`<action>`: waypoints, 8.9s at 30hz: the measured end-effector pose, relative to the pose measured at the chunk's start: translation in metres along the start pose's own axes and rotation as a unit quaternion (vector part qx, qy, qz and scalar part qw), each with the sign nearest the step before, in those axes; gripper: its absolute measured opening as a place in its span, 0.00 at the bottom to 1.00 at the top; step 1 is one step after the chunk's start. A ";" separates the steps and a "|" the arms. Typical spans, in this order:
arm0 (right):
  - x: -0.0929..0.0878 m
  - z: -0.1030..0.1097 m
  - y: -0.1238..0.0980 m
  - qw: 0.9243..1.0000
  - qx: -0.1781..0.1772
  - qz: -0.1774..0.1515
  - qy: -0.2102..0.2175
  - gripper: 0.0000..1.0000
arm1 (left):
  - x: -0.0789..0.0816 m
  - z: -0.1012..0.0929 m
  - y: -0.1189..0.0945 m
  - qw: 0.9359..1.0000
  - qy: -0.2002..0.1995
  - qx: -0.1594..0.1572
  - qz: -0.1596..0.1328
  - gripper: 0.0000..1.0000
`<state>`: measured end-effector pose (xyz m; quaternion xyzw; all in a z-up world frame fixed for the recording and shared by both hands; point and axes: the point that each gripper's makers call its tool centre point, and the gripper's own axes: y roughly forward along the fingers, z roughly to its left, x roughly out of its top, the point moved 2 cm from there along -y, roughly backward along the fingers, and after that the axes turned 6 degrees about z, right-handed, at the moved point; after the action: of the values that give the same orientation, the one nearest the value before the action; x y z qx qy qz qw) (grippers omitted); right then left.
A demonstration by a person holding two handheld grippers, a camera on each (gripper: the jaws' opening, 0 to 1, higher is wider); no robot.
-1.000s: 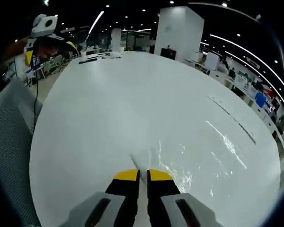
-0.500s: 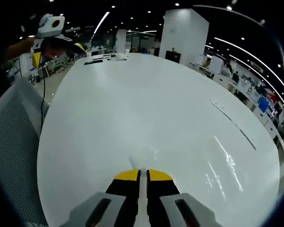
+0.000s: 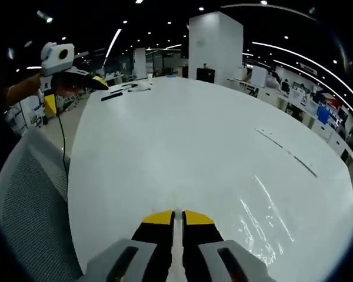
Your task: Open the resealable bag by pulling the two sides of the seal apart until the entire bag opening is separated and visibly accessible.
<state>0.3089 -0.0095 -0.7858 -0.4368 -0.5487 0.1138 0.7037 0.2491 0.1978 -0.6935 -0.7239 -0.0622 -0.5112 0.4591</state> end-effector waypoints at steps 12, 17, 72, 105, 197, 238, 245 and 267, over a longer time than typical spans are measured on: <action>0.008 0.041 -0.017 0.999 0.045 -0.009 -0.003 0.00 | 0.005 -0.017 0.011 0.998 0.047 -0.028 0.010 0.78; 0.008 0.054 -0.021 0.998 0.060 -0.004 -0.010 0.00 | 0.005 -0.022 0.013 0.997 0.063 -0.036 0.013 0.76; 0.018 0.158 -0.029 0.973 0.193 0.058 -0.110 0.00 | -0.033 -0.121 0.051 0.949 0.263 -0.155 0.074 0.29; 0.009 0.177 -0.026 0.968 0.179 0.064 -0.162 0.00 | -0.045 -0.143 0.044 0.893 0.375 -0.234 0.088 0.00; -0.001 0.178 -0.018 0.961 0.108 0.077 -0.242 0.00 | -0.053 -0.145 0.047 0.904 0.342 -0.232 0.107 0.00; -0.016 0.162 -0.023 0.970 0.109 0.080 -0.204 0.00 | -0.049 -0.141 0.047 0.911 0.333 -0.220 0.103 0.00; -0.020 0.159 -0.024 0.970 0.108 0.083 -0.200 0.00 | -0.048 -0.141 0.047 0.912 0.331 -0.218 0.102 0.00; -0.041 0.148 -0.028 0.971 0.101 0.109 -0.189 0.00 | -0.049 -0.135 0.043 0.916 0.323 -0.215 0.104 0.00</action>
<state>0.1559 0.0206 -0.7905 -0.3907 -0.6066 0.3250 0.6114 0.1582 0.0933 -0.7506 -0.6032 0.2764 -0.6675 0.3379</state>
